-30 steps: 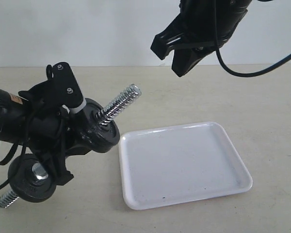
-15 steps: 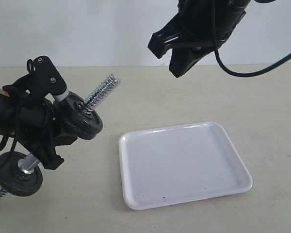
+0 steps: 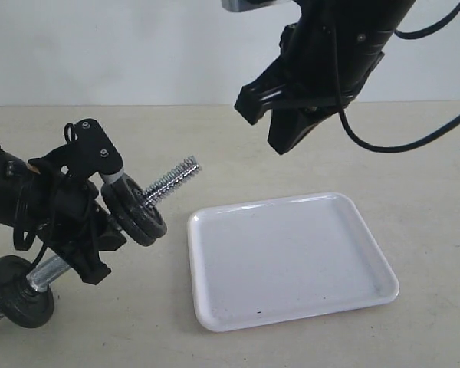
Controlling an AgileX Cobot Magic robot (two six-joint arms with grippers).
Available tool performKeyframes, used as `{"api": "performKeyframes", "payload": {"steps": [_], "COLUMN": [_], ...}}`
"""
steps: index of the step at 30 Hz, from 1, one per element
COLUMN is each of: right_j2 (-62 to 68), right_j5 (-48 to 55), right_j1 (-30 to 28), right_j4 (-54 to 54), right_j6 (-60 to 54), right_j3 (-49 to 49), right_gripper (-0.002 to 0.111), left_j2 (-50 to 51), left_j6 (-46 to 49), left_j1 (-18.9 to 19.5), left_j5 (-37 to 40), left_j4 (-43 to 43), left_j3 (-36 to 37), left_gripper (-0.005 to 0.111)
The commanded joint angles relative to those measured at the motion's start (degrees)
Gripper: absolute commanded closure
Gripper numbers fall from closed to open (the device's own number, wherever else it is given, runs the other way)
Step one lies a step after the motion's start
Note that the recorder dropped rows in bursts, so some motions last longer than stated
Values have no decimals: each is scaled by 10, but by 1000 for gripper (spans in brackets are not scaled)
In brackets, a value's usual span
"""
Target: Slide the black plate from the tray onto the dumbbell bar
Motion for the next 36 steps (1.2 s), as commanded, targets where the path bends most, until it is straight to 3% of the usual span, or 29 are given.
{"api": "performKeyframes", "payload": {"steps": [1, 36], "right_j2": [-1, -1], "right_j5": [1, -19], "right_j1": [-1, -1], "right_j4": [1, 62], "right_j6": [-7, -32], "right_j3": [25, 84], "right_gripper": [108, 108], "left_j2": [-28, 46], "left_j6": [-7, -61], "left_j1": [0, 0], "left_j5": [-82, -155], "left_j4": [-36, -36], "left_j3": [-26, -26], "left_gripper": [102, 102]}}
